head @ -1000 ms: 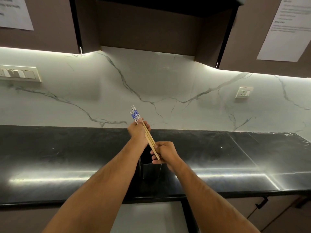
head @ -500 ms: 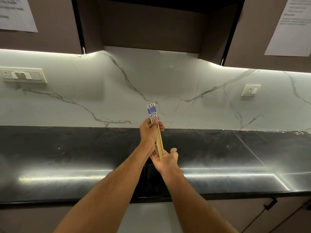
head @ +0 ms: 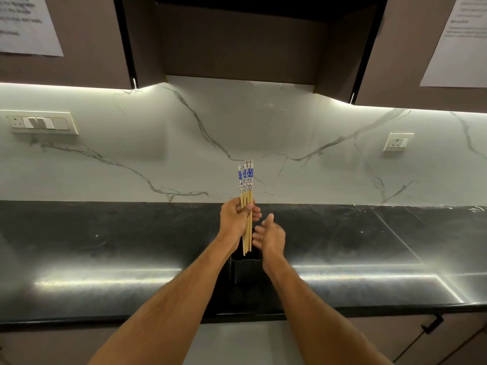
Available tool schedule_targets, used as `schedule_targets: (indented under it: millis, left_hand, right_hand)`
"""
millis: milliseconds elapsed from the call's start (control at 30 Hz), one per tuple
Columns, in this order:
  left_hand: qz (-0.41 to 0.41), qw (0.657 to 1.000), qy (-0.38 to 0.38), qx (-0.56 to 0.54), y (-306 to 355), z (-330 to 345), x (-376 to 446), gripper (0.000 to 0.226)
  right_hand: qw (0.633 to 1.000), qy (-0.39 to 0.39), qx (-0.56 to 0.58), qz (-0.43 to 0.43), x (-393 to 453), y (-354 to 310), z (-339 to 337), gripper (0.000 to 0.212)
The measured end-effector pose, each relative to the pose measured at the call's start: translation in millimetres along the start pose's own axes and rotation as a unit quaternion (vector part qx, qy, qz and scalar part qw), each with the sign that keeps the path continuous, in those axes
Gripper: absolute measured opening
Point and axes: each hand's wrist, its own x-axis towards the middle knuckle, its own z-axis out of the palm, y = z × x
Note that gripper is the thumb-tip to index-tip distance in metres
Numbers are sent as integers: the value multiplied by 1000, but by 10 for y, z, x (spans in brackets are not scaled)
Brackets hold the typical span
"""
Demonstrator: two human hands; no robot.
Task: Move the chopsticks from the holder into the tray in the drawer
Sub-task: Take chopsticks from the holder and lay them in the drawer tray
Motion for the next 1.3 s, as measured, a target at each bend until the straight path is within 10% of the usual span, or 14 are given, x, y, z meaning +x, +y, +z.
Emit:
schedule_targets:
  millis: [133, 300, 1300]
  left_hand:
    - [8, 1000, -23, 15, -63, -105, -20, 15]
    - [0, 997, -53, 58, -95, -95, -63, 14]
    - [-14, 980, -178, 93, -95, -252, -204, 16]
  right_hand:
    - [967, -67, -56, -241, 82, -515, -66, 44]
    - [910, -142, -180, -346, 114, -1074, -38, 67]
    - [912, -126, -220, -322, -50, -1024, -79, 52]
